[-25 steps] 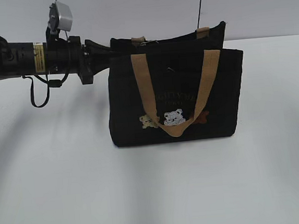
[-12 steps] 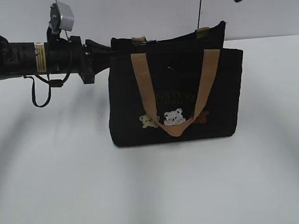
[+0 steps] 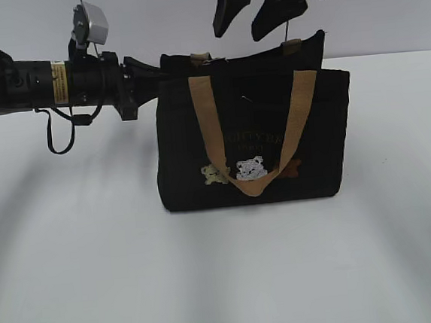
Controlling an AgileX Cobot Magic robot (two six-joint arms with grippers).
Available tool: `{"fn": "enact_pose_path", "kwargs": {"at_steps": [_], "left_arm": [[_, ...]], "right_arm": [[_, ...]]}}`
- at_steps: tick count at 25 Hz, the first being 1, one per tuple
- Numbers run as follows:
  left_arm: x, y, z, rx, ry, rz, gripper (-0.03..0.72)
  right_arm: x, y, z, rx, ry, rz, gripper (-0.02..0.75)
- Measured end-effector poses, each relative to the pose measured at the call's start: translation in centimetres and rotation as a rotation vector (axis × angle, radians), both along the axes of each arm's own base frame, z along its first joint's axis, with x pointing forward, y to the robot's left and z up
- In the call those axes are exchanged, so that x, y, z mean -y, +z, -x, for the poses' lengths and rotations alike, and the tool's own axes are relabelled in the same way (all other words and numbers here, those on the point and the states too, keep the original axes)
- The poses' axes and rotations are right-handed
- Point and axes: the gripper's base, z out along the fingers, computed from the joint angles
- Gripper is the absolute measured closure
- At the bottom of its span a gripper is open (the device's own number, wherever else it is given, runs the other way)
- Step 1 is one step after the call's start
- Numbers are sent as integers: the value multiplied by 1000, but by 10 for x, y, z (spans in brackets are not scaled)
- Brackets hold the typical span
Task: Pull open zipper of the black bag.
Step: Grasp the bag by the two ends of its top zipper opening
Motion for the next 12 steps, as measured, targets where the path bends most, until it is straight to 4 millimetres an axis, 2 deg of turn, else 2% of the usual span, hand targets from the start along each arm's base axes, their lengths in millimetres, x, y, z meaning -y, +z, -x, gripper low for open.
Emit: {"fn": "enact_pose_path", "kwargs": {"at_steps": [4, 12], "left_arm": [[0, 0, 0, 0, 1, 0, 647], [0, 0, 0, 0, 1, -1, 645]], "right_arm": [[-5, -15, -13, 25, -21, -11, 307], [-17, -36, -22, 30, 3, -2, 307]]}}
